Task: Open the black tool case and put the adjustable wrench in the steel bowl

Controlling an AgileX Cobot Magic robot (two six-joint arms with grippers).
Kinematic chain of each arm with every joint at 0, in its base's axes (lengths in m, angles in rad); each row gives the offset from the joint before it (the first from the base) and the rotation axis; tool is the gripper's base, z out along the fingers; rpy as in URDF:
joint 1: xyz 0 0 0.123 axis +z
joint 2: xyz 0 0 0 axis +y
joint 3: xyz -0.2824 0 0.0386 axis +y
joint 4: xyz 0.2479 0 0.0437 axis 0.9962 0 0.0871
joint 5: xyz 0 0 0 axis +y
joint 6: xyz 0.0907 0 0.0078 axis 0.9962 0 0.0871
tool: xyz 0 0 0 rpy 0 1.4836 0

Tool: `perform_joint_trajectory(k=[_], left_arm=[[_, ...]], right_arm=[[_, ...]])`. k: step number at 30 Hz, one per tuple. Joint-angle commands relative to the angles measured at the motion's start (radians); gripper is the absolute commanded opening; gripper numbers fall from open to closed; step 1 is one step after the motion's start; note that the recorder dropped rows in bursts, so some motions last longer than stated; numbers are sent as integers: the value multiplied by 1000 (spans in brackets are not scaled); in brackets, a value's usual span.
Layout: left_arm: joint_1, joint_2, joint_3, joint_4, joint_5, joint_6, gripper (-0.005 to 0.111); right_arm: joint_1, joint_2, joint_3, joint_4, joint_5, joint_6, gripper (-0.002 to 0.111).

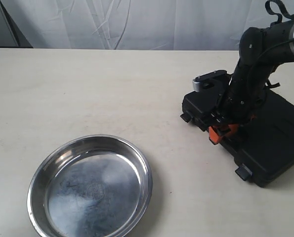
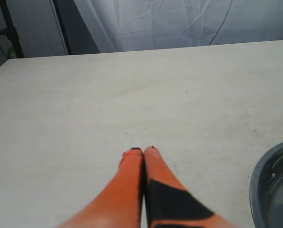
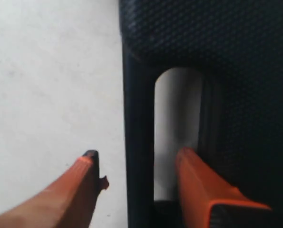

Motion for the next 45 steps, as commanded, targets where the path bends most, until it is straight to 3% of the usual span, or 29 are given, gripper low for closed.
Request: perform_joint_trajectory(k=[1,3,8,20,28,45], left_arm=[[-4,6,-5,3,-15,-1,0],[-4,6,-5,3,-15,-1,0],[-4,6,-5,3,-15,-1,0],[-4,6,-5,3,-15,-1,0],[-4,6,-5,3,-15,-1,0],[-4,6,-5,3,-17,-1,0]], right_arm=[[-1,19,2,-22,-39,35,47],[-1,33,2,-22,-39,35,38],[-1,51,2,-5,-15,35,-1],[-1,-31,0,172,47,-26,-1],[1,-31,0,186,51,-33,-1],[139,57,0,171,24,-64,2]])
